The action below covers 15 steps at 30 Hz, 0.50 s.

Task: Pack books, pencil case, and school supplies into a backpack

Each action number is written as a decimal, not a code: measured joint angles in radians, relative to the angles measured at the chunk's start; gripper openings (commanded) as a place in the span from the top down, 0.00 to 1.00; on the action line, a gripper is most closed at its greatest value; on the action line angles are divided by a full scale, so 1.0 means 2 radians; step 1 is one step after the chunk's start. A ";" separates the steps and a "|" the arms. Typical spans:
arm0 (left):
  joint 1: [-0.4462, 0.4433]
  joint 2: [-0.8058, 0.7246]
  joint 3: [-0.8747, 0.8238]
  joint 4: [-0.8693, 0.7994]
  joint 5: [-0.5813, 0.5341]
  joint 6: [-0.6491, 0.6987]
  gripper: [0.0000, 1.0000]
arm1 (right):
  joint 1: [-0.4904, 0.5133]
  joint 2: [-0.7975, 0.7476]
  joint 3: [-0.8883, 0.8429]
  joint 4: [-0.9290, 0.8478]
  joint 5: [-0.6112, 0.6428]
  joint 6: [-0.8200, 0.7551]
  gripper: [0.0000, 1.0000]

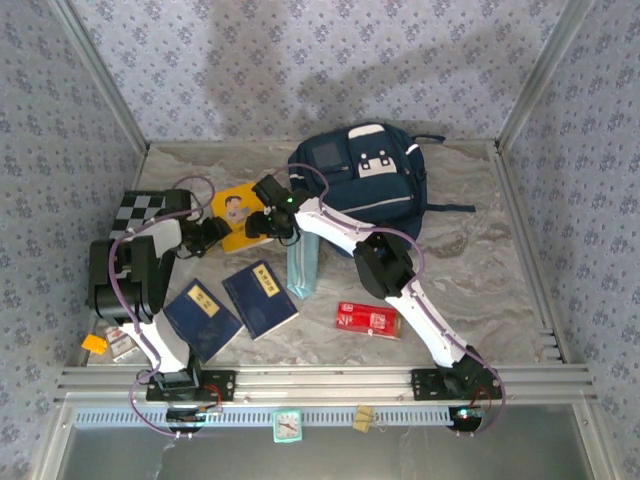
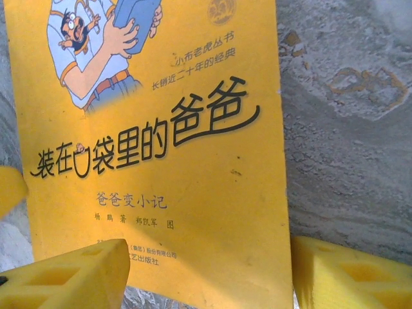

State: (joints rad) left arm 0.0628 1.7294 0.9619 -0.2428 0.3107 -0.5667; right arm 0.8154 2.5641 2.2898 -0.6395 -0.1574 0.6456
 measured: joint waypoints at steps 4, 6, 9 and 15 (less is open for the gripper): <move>0.004 0.000 -0.006 0.019 0.010 -0.007 0.39 | -0.001 0.000 0.002 0.000 -0.010 -0.010 0.32; 0.002 0.000 -0.010 0.028 0.014 -0.011 0.39 | -0.001 0.001 0.004 0.000 -0.014 -0.013 0.32; 0.001 0.000 -0.012 0.038 0.023 -0.019 0.41 | -0.001 0.003 0.007 0.000 -0.019 -0.014 0.33; 0.000 0.000 -0.020 0.058 0.032 -0.028 0.45 | -0.001 0.004 0.010 0.000 -0.031 -0.014 0.35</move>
State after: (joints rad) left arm 0.0624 1.7298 0.9211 -0.1265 0.3752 -0.6228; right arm 0.8131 2.5713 2.3089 -0.6395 -0.2192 0.6186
